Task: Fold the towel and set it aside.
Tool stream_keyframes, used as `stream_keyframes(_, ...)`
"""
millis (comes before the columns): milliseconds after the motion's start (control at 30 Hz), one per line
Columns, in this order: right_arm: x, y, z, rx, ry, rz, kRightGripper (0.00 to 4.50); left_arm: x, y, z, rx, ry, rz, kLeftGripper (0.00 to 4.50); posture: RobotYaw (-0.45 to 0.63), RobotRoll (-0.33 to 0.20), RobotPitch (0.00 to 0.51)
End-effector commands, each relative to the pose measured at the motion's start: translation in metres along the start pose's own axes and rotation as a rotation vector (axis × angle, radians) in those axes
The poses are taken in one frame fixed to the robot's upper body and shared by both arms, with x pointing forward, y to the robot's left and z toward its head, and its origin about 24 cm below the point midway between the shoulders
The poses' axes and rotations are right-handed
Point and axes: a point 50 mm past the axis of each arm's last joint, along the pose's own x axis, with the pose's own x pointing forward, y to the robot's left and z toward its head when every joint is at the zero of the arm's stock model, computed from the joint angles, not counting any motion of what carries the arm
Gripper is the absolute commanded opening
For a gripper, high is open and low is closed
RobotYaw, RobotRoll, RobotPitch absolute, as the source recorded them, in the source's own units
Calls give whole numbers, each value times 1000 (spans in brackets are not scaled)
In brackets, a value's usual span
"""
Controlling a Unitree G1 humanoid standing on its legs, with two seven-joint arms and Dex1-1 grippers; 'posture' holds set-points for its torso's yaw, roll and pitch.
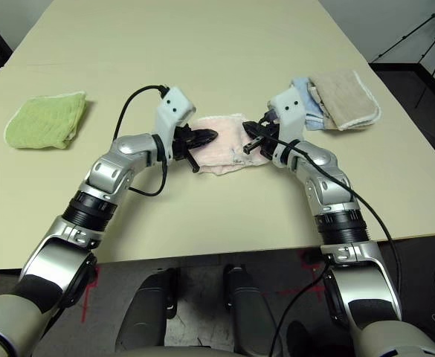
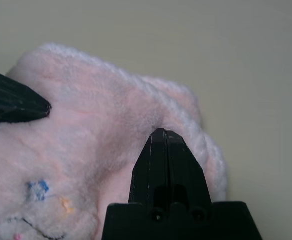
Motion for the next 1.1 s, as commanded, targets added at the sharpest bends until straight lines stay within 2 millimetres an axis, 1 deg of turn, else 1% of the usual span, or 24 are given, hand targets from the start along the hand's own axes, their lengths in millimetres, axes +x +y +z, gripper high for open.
stream_keyframes(33, 1, 1, -10, -1, 30, -3, 0, -1, -6, -16, 28, 49, -7, 42, 108, 0, 185)
stream_keyframes(233, 2, 3, -13, 12, 31, -4, 0, -6, -7, -25, 27, 68, 2, 42, 108, 0, 185)
stream_keyframes(333, 2, 3, -11, 5, 20, -4, 0, -7, -6, -23, 27, 64, 10, 42, 116, 0, 188)
stream_keyframes(433, 0, 0, 0, -7, -18, -13, 0, -10, -1, -10, 22, 21, 23, 42, 120, 0, 190)
stream_keyframes(600, -5, -3, 15, -11, -75, -17, 0, -15, 9, 24, -22, -85, 55, 42, 115, 0, 190)
stream_keyframes(700, -2, -4, 19, -12, -80, -21, 0, -11, 12, 31, -21, -102, 65, 42, 108, 0, 183)
stream_keyframes(867, 9, 0, 16, -10, -60, -15, 0, 1, 12, 17, -43, -64, 69, 42, 108, 0, 183)
stream_keyframes(1033, 20, 5, 8, 7, -23, 3, 0, 8, 9, -8, 3, 6, 72, 42, 104, 0, 186)
stream_keyframes(1100, 23, 6, 5, 3, -9, 8, 0, 9, 10, -16, -13, 24, 87, 42, 104, 0, 185)
